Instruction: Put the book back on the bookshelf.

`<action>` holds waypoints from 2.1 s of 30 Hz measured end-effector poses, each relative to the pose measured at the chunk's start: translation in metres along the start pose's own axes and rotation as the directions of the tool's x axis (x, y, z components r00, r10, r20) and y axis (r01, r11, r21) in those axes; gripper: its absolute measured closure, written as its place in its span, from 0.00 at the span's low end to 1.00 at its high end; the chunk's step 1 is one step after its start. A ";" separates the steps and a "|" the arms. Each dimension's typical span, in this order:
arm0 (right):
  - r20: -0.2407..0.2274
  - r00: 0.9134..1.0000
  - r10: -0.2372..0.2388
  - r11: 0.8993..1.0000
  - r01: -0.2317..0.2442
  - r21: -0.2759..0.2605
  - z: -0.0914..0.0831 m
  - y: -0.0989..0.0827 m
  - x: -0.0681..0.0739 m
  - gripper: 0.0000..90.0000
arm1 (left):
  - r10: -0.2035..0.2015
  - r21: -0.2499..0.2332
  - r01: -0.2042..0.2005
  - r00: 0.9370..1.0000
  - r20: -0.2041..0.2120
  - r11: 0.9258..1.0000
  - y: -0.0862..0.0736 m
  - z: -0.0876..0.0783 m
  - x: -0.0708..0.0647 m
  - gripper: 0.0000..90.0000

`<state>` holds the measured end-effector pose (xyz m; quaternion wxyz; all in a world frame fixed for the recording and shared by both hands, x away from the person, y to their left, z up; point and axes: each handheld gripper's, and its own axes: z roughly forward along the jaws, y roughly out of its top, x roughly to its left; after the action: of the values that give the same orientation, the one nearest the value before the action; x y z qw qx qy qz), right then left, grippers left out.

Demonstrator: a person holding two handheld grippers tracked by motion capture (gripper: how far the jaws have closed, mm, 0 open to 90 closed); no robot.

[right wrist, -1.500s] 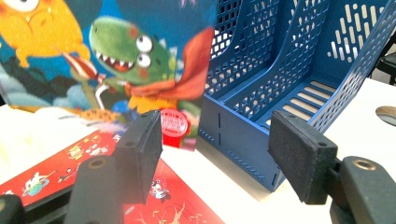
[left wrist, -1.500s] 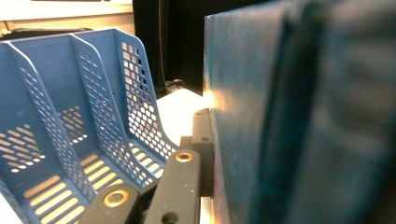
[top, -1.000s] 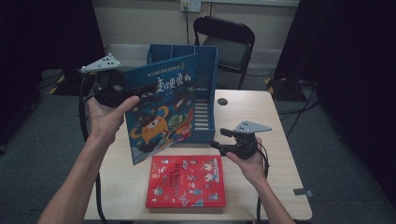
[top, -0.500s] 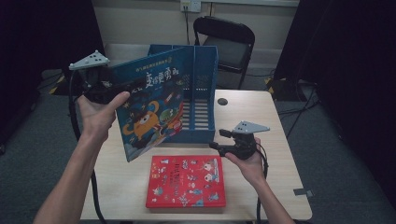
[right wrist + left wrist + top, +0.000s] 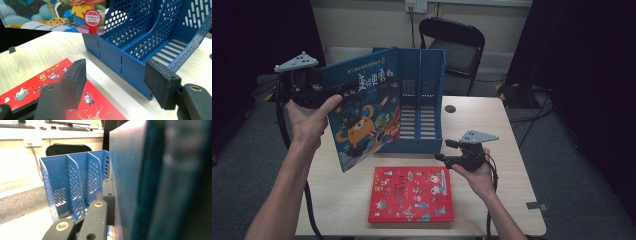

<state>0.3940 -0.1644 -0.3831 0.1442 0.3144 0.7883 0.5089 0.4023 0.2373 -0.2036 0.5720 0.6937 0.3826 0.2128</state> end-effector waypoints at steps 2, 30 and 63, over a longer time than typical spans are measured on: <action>0.001 1.000 0.001 1.000 -0.001 -0.001 0.000 0.000 0.000 0.38 | 0.004 0.005 -0.004 1.000 -0.015 1.000 0.000 -0.002 0.001 0.93; -0.012 1.000 0.004 1.000 -0.004 0.010 0.002 -0.002 -0.001 0.38 | -0.012 0.008 0.013 0.983 -0.184 1.000 -0.001 0.037 0.019 0.93; -0.022 1.000 0.012 0.999 -0.011 0.051 0.006 -0.013 -0.005 0.38 | -0.094 -0.120 0.055 0.934 -0.345 0.991 -0.007 0.129 0.045 0.93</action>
<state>0.3964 -0.1668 -0.3980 0.1246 0.3169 0.8006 0.4931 0.5230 0.1910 -0.2501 0.5394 0.5978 0.4919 0.3312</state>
